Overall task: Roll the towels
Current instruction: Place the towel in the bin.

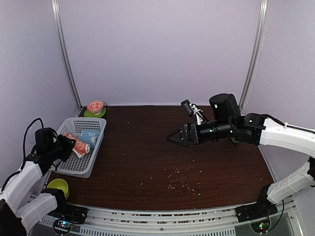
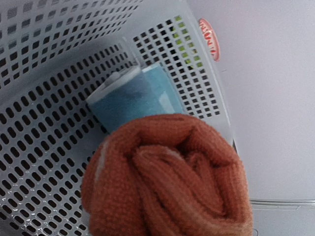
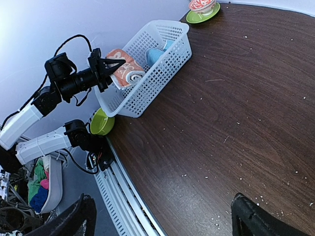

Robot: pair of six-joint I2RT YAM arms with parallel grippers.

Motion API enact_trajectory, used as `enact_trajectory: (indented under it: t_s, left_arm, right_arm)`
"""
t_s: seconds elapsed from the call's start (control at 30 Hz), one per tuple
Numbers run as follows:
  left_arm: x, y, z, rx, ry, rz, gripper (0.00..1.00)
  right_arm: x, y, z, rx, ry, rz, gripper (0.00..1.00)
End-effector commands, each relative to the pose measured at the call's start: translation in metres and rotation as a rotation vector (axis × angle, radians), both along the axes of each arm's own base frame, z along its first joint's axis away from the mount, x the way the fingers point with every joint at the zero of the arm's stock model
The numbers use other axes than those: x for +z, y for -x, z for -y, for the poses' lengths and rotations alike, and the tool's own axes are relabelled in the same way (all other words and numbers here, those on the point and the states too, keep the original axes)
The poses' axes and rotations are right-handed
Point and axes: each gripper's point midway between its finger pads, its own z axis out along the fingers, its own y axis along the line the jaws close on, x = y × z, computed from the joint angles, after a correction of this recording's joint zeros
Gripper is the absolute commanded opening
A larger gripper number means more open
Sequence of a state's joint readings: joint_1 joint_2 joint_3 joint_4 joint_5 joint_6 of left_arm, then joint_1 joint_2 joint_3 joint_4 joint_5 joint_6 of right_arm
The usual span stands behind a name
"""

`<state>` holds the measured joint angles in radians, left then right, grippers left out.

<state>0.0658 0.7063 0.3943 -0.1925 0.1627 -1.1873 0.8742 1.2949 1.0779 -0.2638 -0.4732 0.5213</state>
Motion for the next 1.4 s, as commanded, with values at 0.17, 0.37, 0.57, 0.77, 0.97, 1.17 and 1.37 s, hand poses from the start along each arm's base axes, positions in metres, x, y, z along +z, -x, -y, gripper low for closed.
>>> enact_trajectory:
  t_s: [0.17,0.37,0.57,0.77,0.97,1.17,1.37]
  left_arm:
    - [-0.028,-0.026,-0.018,0.154,0.1,0.022,0.0]
    - [-0.046,-0.034,-0.016,0.148,0.115,-0.029,0.0]
    - [-0.067,-0.043,-0.009,0.116,0.136,-0.091,0.0]
    - [-0.086,-0.05,0.0,0.089,0.167,-0.113,0.0]
    - [-0.093,-0.057,0.003,0.075,0.168,-0.113,0.0]
    - [-0.107,-0.064,0.009,0.043,0.175,-0.13,0.0]
    - [-0.116,-0.064,0.01,0.034,0.171,-0.157,0.06]
  right_arm:
    - [0.0,-0.001,0.009,-0.006,-0.018,0.033,0.95]
    - [-0.005,-0.008,0.011,-0.018,-0.013,0.024,0.95]
    - [-0.005,-0.012,0.016,-0.031,-0.001,0.023,0.95]
    - [-0.012,-0.014,0.02,-0.044,0.02,0.013,0.94]
    - [-0.014,-0.014,0.023,-0.055,0.031,0.007,0.94]
    - [-0.015,-0.014,0.025,-0.059,0.035,0.004,0.94]
    - [-0.019,-0.013,0.028,-0.068,0.044,-0.004,0.94]
